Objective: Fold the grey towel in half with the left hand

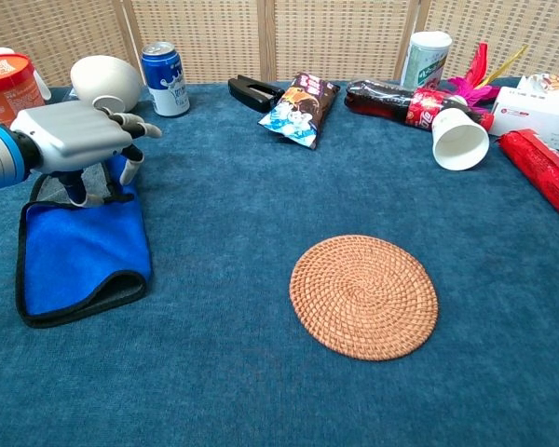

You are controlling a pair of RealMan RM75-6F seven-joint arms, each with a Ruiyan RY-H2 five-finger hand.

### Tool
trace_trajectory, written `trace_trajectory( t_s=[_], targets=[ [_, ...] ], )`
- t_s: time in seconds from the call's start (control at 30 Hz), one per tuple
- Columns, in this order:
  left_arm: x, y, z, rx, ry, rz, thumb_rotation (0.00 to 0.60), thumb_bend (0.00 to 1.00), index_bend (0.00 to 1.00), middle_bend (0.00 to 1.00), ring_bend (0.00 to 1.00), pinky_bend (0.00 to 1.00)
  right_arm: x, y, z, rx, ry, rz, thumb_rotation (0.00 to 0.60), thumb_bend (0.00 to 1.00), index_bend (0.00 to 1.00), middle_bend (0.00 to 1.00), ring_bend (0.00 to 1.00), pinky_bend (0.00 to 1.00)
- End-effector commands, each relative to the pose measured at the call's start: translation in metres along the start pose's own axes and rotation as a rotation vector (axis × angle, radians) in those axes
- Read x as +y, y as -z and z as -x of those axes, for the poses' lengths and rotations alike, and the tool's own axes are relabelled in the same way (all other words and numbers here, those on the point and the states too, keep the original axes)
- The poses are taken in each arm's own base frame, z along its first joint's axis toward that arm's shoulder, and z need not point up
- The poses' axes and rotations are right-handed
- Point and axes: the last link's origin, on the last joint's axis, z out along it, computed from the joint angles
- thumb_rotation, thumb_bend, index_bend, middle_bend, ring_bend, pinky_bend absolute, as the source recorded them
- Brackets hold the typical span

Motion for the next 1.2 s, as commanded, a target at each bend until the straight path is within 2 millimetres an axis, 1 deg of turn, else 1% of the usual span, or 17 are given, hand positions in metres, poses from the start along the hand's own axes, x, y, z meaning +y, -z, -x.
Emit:
trace_trajectory(
  t_s=[0.03,0.27,0.57,0.73,1.03,1.2],
  targets=[
    [0.0012,-0.0006,0.0007,-0.001,-0.004,0.002,0.600,0.33,0.48,0.00,0.00,0.18,0.0000,0.0004,-0.0004,0.001,-0.001,-0.001,0.600,0.00,0.00,0.00,0.00,0.00],
    [0.0049,-0.0026,0.0008,0.001,-0.011,0.005,0.600,0.35,0.51,0.00,0.00,0.18,0.0004,0.0007,-0.0011,0.001,-0.007,-0.003,0.600,0.00,0.00,0.00,0.00,0.00],
    [0.0025,-0.0024,0.0006,0.006,-0.012,0.000,0.600,0.41,0.56,0.00,0.00,0.19,0.0006,0.0001,-0.0007,-0.005,-0.009,-0.004,0.600,0.00,0.00,0.00,0.00,0.00],
    [0.0028,-0.0027,0.0016,0.007,-0.021,0.003,0.600,0.41,0.56,0.00,0.00,0.20,0.0004,0.0002,-0.0004,-0.005,-0.008,-0.004,0.600,0.00,0.00,0.00,0.00,0.00],
    [0.0040,-0.0037,-0.0001,0.012,-0.014,0.004,0.600,0.41,0.55,0.00,0.00,0.19,0.0008,-0.0002,-0.0006,-0.006,-0.011,-0.001,0.600,0.00,0.00,0.00,0.00,0.00],
    [0.0011,-0.0003,-0.0024,0.013,0.001,0.007,0.600,0.41,0.49,0.00,0.00,0.19,0.0008,-0.0001,-0.0006,-0.007,-0.011,-0.002,0.600,0.00,0.00,0.00,0.00,0.00]
  ],
)
